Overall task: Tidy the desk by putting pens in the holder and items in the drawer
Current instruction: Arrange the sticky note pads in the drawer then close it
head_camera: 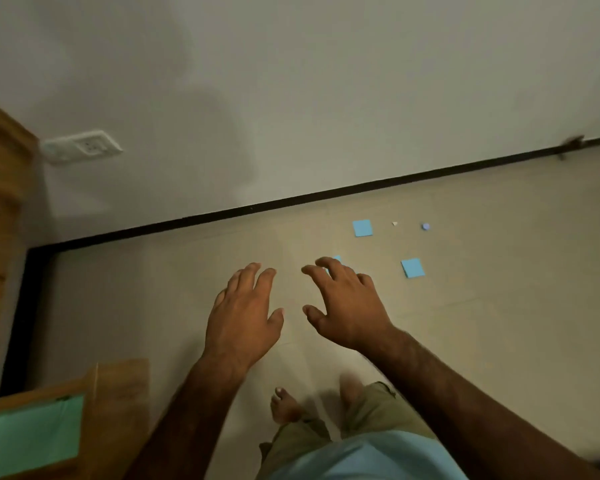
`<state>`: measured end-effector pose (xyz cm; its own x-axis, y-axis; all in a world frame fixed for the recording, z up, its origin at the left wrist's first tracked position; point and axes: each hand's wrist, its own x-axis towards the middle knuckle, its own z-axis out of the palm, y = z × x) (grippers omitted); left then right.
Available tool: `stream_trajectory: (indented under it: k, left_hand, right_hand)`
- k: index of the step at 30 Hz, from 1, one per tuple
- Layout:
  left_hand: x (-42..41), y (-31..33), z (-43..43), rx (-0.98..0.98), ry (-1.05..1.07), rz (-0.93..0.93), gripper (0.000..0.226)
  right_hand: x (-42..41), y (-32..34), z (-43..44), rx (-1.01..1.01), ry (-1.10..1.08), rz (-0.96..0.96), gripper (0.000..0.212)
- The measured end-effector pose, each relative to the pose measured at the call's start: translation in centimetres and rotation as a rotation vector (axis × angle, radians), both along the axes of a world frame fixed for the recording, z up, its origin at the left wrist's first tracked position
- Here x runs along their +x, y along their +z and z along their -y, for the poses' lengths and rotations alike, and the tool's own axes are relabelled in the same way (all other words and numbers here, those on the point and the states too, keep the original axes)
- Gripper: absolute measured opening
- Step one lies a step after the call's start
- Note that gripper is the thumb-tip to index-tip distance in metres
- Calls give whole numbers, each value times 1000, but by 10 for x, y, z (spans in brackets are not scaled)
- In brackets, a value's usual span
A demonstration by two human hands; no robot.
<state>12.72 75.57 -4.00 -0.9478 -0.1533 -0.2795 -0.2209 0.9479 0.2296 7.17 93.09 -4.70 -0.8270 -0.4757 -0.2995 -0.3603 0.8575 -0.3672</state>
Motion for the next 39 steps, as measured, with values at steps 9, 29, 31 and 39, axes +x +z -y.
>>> stream_trajectory:
  k: [9, 29, 31, 39]
  left_hand:
    - [-68, -18, -73, -2, -198, 84, 65]
    - [-268, -111, -210, 108, -314, 254, 64]
    - [-291, -145, -209, 113, -345, 262, 64]
    - [-360, -317, -207, 126, -343, 306, 64]
  right_hand:
    - [-32, -18, -89, -2, -201, 69, 64]
    - [-236, -101, -255, 73, -273, 149, 60]
    - [-251, -134, -261, 98, -293, 153, 60]
    - [-304, -313, -282, 151, -317, 226, 62]
